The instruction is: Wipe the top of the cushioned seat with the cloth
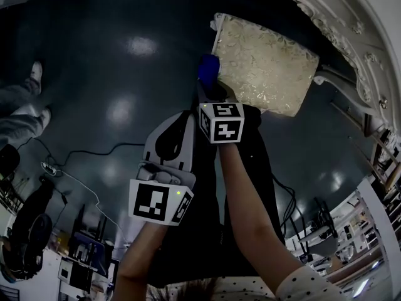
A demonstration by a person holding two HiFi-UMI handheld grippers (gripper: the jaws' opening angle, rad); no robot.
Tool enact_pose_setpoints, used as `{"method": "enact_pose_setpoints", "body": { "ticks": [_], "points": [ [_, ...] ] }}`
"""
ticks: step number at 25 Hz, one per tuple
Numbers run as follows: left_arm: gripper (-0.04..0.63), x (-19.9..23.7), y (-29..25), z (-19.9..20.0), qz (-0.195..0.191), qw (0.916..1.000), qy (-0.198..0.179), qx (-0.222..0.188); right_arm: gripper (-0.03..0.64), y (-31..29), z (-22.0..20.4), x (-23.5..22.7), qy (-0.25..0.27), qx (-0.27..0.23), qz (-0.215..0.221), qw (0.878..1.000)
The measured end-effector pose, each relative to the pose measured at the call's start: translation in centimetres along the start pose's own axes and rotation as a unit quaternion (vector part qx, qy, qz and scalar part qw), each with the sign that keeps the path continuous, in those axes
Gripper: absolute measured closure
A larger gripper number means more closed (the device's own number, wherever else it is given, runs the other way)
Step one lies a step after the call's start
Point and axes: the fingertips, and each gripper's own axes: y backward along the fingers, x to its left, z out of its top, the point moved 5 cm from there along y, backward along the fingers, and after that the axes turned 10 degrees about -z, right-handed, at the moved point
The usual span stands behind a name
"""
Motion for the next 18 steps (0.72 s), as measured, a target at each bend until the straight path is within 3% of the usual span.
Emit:
{"method": "enact_pose_setpoints", "body": {
  "ticks": [9,18],
  "points": [
    [0.598,-0.1,0.2,0.0,0.005,1.0,0.0,-0.001,0.529,-1.3,0.2,1.1,0.044,0.019,0.028,0.998],
    [0.598,-0.4,-0.1,-0.1,0.002,1.0,-0.006,0.003,0.528,0.0,0.4,1.4,0.05,0.02,0.036,0.998]
  ]
}}
